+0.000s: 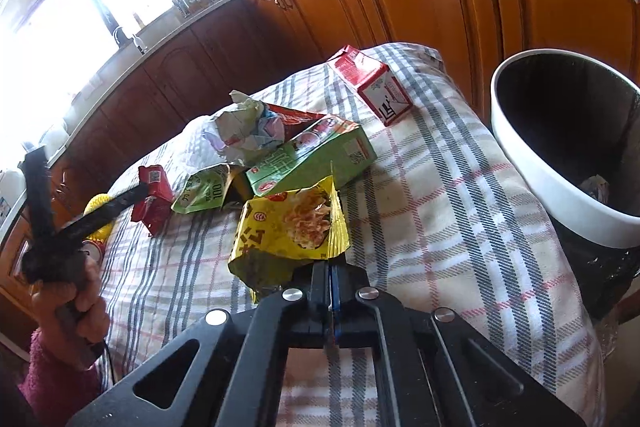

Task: Collect trash
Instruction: 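Grasp the red chip bag with the left tool while the right tool grasps the yellow wrapper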

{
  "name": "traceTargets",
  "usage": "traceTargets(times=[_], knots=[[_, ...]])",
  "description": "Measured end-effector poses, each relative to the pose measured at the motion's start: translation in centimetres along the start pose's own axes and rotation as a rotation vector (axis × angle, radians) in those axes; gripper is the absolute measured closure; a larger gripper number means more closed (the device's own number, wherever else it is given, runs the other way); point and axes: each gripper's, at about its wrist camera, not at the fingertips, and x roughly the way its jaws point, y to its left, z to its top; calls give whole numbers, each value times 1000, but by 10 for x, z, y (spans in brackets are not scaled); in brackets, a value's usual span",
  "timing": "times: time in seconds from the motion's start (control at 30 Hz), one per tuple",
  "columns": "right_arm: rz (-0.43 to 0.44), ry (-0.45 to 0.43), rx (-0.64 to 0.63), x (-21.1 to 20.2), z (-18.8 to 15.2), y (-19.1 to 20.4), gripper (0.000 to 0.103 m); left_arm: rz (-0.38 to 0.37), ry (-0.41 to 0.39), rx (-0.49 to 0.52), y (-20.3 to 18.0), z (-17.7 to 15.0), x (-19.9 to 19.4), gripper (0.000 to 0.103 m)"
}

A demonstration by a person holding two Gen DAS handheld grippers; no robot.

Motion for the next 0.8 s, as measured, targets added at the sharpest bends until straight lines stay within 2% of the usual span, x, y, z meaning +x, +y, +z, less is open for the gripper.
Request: traceTargets(times=[0.03, 0.1, 0.13, 0.37, 0.6, 0.8], knots=[[0, -1, -3, -1, 0, 1, 102, -8, 10, -4, 2, -3, 3, 61], [5, -3, -2, -3, -1, 2, 102, -21, 22, -7, 3, -5, 5, 77], [7, -4, 0, -4, -2, 2, 102, -23, 17, -7, 1, -4, 4, 79], [15, -25, 9, -18, -3, 0, 102, -94, -32, 3, -11, -6, -28, 84], [10, -59, 21, -38, -4, -9, 102, -207, -69, 56, -57, -5, -63, 84], [-21, -85, 42, -59, -5, -30, 102, -308, -55, 116, -109, -10, -75, 84]])
